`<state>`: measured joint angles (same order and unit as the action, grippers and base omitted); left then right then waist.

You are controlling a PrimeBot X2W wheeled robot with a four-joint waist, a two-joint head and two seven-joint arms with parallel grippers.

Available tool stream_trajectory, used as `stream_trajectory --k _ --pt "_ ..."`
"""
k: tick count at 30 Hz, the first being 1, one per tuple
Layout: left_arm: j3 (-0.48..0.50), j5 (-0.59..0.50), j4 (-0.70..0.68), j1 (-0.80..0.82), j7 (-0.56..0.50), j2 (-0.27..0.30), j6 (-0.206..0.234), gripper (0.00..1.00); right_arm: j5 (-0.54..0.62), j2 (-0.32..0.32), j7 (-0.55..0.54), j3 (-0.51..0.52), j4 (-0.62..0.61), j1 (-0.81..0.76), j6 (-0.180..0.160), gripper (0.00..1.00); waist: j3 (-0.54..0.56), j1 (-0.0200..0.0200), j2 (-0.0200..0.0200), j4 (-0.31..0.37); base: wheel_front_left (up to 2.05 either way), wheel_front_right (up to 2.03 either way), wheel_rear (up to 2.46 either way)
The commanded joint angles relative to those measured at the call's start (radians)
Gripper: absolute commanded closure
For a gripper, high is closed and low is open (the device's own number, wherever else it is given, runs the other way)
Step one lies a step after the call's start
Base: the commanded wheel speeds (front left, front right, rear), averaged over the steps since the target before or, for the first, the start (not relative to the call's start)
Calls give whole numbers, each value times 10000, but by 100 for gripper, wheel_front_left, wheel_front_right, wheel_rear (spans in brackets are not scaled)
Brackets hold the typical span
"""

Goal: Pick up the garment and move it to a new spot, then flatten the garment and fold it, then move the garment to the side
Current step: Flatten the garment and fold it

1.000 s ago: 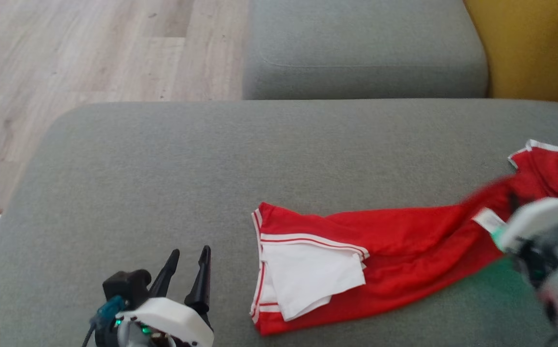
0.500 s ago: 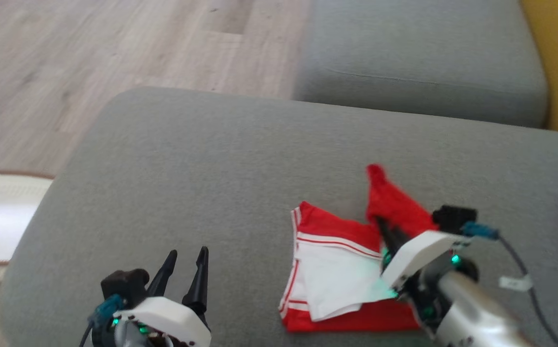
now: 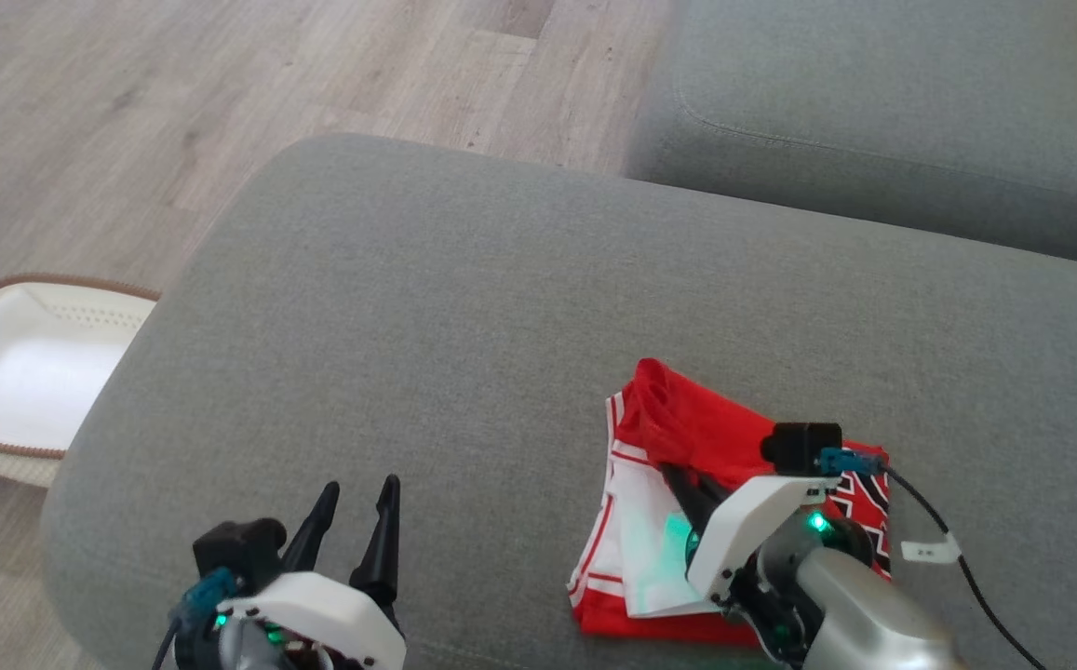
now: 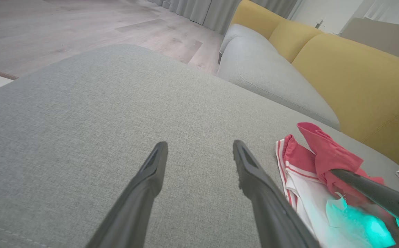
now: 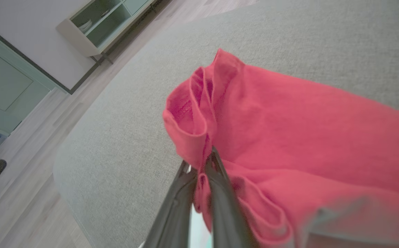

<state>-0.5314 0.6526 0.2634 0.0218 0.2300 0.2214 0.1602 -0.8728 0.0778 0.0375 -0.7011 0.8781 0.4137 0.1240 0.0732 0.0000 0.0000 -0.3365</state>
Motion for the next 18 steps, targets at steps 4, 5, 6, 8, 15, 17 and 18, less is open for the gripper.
stream_trajectory --k 4,5,6,8,15,17,18 --pt "446 41 -297 458 69 115 105 0 40 -220 -361 -275 -466 -110 67 0 -3 0 0 212 0 0 0" --pt "451 57 -281 448 70 117 105 0 12 -230 -374 -296 -618 -145 67 0 13 0 0 275 0 0 0" --pt "458 72 -264 438 71 117 109 0 0 -236 -347 -310 -822 -174 67 0 34 0 0 334 0 0 0" --pt "483 97 -252 427 82 115 122 0 -131 -220 -192 -197 -1429 -255 67 0 87 0 0 463 0 0 0" --pt "551 171 -261 317 126 100 144 0 -496 1052 199 1062 -3976 -593 67 0 258 0 0 864 0 0 0" --pt "562 186 -266 274 140 89 148 0 -203 1759 144 1776 -4418 -721 67 0 307 0 0 966 0 0 0" --pt "560 188 -266 263 146 80 149 0 -44 2069 32 2154 -4473 -807 67 0 323 0 0 992 0 0 0"
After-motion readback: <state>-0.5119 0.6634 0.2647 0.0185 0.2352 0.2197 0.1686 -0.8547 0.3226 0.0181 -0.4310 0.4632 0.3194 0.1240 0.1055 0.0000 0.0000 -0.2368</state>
